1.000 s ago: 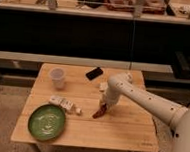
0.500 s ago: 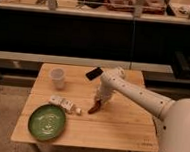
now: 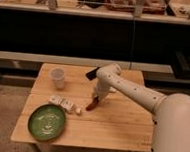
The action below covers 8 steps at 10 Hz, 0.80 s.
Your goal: Drag the pepper across the table
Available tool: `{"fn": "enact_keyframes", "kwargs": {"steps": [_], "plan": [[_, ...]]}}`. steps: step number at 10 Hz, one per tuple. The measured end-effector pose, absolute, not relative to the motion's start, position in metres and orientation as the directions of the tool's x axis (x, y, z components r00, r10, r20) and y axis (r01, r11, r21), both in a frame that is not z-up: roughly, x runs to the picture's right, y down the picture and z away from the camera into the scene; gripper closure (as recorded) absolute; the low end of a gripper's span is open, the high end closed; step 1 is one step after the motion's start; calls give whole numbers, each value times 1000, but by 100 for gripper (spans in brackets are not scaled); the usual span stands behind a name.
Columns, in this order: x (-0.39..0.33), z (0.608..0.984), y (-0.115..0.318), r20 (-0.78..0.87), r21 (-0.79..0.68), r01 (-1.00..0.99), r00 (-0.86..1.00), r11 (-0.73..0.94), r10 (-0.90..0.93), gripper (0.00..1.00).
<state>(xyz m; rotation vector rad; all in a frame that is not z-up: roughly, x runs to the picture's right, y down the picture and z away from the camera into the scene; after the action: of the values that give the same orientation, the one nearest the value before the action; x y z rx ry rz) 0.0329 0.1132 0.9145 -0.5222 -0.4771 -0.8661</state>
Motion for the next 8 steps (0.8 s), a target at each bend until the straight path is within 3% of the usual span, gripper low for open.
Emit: {"fn": "enact_keyframes", "kwargs": {"steps": [8], "plan": [[3, 938, 83, 589, -218, 833, 527, 508, -612, 82]]}}
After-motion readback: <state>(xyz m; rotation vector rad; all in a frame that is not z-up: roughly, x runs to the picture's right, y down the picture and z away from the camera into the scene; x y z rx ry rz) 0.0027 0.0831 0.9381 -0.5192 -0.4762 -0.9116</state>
